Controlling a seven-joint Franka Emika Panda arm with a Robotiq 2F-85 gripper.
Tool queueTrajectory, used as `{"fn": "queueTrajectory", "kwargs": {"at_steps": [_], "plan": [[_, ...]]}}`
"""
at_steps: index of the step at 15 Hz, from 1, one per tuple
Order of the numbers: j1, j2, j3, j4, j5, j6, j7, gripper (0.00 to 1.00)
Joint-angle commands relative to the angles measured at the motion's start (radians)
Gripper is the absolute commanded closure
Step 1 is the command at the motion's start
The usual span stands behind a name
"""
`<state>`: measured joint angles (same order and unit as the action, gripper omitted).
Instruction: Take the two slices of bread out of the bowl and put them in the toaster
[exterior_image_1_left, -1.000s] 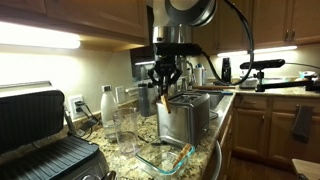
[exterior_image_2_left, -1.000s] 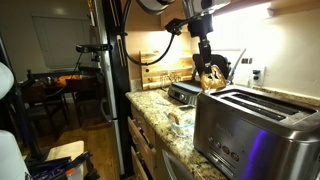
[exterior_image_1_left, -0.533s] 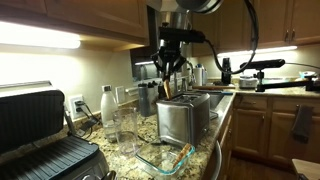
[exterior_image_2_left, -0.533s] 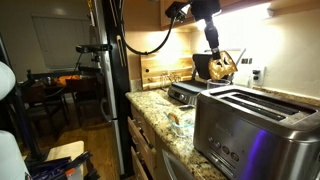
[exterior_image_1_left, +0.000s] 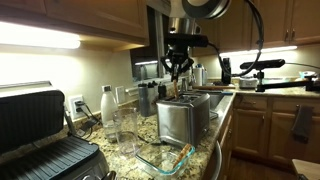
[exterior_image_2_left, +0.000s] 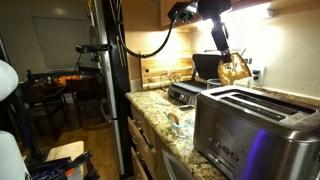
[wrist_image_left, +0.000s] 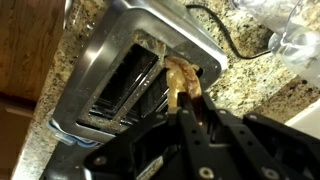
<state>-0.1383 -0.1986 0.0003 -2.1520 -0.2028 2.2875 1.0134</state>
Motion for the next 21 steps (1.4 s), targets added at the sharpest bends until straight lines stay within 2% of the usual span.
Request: {"fn": "queueTrajectory", "kwargs": {"at_steps": [1, 7, 10, 16, 21], "plan": [[-0.027, -0.036, -0.023, -0.087, -0.009, 0.091, 0.061, 0.9], [-0.058, -0.034, -0.071, -0.139, 0.027, 0.199, 0.055, 0.9], [-0.057, -0.026, -0.097, -0.146, 0.103, 0.243, 0.024, 0.9], [-0.048, -0.003, -0.115, -0.136, 0.228, 0.281, -0.032, 0.9], [-0.052, 0.001, -0.115, -0.126, 0.267, 0.284, -0.056, 0.9]]}}
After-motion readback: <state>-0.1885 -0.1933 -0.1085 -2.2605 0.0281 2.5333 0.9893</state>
